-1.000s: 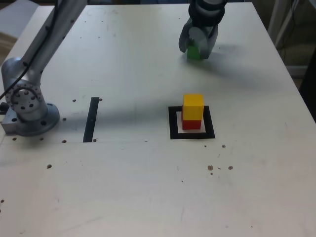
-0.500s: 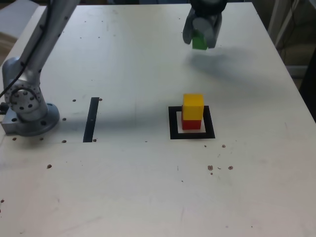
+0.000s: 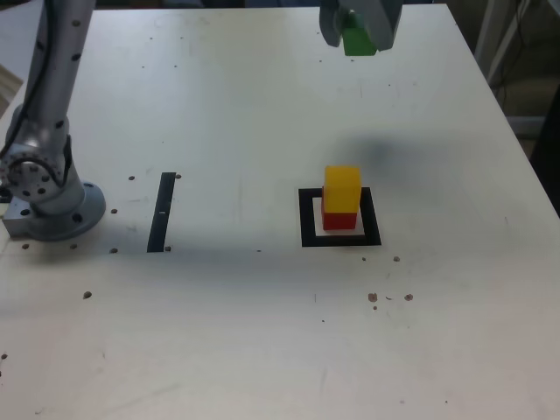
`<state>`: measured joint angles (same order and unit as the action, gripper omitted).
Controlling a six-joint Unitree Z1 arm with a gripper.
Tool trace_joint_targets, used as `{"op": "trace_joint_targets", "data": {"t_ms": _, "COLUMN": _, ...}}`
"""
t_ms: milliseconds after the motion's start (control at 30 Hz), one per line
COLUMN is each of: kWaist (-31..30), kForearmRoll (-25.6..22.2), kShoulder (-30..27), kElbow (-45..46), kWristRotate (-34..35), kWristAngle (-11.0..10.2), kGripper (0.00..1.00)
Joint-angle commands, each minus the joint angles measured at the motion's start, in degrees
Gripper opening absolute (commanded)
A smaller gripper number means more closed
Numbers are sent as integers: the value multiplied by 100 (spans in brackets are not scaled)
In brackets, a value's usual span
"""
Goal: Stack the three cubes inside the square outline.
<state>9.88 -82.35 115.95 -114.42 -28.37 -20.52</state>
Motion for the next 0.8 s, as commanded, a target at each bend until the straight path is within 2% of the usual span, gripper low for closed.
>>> {"op": "trace_joint_targets", "data": {"t_ms": 0, "kWaist": -157, "kForearmRoll": -466, "kShoulder": -98, "kElbow": -88, "kWristRotate": 359, "kWristAngle": 221, "kGripper": 0}}
{"op": "trace_joint_targets", "data": {"t_ms": 100, "kWaist": -366, "kForearmRoll": -822, "kShoulder": -209, "kElbow": -46, "kWristRotate": 926, "kWristAngle": 624, "kGripper": 0}}
{"op": "trace_joint_targets", "data": {"t_ms": 233, "kWaist": -695, "kForearmRoll": -957, "kShoulder": -328, "kElbow": 131, "kWristRotate": 1742, "kWristAngle": 1096, "kGripper": 0}}
{"op": "trace_joint_targets", "data": {"t_ms": 300, "kWaist": -848, "kForearmRoll": -960, "kShoulder": -342, "kElbow": 194, "kWristRotate": 2057, "kWristAngle": 1218, "kGripper": 0}}
{"op": "trace_joint_targets", "data": {"t_ms": 433, "kWaist": -1142, "kForearmRoll": -940, "kShoulder": -326, "kElbow": 295, "kWristRotate": 2620, "kWristAngle": 1286, "kGripper": 0}}
{"op": "trace_joint_targets", "data": {"t_ms": 767, "kWaist": -1782, "kForearmRoll": -899, "kShoulder": -257, "kElbow": 539, "kWristRotate": 3477, "kWristAngle": 1076, "kGripper": 0}}
